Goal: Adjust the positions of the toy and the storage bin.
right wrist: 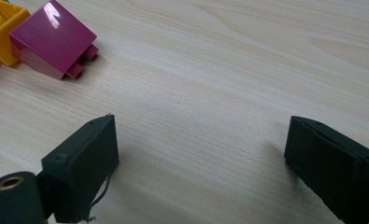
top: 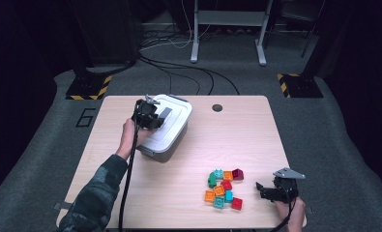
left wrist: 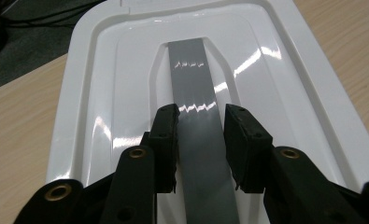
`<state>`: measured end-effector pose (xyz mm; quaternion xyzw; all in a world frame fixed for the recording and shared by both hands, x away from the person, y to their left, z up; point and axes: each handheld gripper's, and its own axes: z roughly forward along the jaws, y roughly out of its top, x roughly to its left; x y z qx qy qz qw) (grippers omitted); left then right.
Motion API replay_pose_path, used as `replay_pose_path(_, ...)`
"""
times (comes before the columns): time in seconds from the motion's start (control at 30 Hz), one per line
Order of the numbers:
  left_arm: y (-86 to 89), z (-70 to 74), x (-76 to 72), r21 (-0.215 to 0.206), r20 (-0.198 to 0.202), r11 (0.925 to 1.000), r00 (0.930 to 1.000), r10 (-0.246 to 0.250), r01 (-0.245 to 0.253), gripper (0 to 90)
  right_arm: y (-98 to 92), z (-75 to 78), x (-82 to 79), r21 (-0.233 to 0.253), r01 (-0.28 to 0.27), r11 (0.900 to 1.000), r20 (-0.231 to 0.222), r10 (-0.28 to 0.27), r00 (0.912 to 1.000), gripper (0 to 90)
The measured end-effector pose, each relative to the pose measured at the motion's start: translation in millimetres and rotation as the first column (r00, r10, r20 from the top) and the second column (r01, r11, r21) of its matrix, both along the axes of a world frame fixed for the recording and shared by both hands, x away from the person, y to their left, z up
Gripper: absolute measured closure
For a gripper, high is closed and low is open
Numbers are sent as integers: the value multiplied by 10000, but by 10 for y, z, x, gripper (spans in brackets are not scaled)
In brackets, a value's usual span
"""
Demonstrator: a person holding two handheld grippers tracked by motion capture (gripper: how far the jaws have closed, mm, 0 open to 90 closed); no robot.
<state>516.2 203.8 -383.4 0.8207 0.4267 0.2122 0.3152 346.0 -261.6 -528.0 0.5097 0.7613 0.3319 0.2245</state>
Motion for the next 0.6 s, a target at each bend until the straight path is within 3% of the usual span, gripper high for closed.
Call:
replay_pose_path(0.27,-62,-9,-90,-253,18,9974,9977,-681,682,666,0,0,0,-2,-8,10000,2,8,10000,89)
replay_pose_path(0.6,-42,-19,-150,-564,-99,9939,9954,-950,943,665,0,0,0,8,-11,10000,-14,11,10000,89)
